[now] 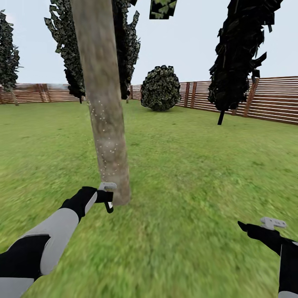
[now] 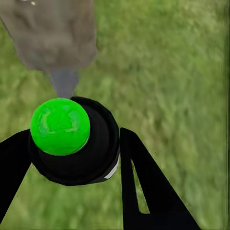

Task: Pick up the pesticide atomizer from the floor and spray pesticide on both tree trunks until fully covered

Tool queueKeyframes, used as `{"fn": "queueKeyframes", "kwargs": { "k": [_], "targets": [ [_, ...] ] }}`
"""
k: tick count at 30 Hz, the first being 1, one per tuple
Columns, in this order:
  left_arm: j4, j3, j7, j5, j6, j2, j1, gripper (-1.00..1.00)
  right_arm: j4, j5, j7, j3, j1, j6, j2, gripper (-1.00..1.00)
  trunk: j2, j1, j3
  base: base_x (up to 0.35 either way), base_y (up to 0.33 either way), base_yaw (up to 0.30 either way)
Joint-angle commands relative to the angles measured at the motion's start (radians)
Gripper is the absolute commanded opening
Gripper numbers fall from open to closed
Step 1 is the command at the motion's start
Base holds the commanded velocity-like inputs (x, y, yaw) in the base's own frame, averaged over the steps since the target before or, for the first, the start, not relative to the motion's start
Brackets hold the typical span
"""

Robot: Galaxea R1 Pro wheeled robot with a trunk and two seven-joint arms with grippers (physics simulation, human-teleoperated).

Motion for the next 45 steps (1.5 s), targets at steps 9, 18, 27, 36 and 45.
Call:
{"fn": "queueKeyframes", "kwargs": {
  "k": [9, 18, 27, 36, 45],
  "targets": [
    [0.0, 0.0, 0.0, 0.0, 0.0, 0.0, 0.0, -1.0, -0.001, 0.001, 0.0, 0.001, 0.0, 0.0, 0.001, 1.0, 0.0, 0.0, 0.0, 0.063, -0.315, 0.155],
    [0.0, 0.0, 0.0, 0.0, 0.0, 0.0, 0.0, -1.0, -0.002, 0.001, 0.0, 0.001, 0.0, 0.0, 0.001, 1.0, 0.0, 0.0, 0.0, 0.001, -0.32, 0.256],
    [0.0, 0.0, 0.0, 0.0, 0.0, 0.0, 0.0, -1.0, -0.001, 0.001, 0.0, 0.001, 0.0, 0.0, 0.001, 1.0, 0.0, 0.0, 0.0, 0.084, -0.32, 0.257],
    [0.0, 0.0, 0.0, 0.0, 0.0, 0.0, 0.0, -1.0, -0.001, 0.001, 0.0, 0.001, 0.0, 0.0, 0.001, 1.0, 0.0, 0.0, 0.0, 0.136, -0.316, 0.256],
    [0.0, 0.0, 0.0, 0.0, 0.0, 0.0, 0.0, -1.0, -0.001, 0.001, 0.0, 0.001, 0.001, 0.0, 0.001, 1.0, 0.0, 0.0, 0.0, 0.092, -0.203, 0.091]
  ]
}}
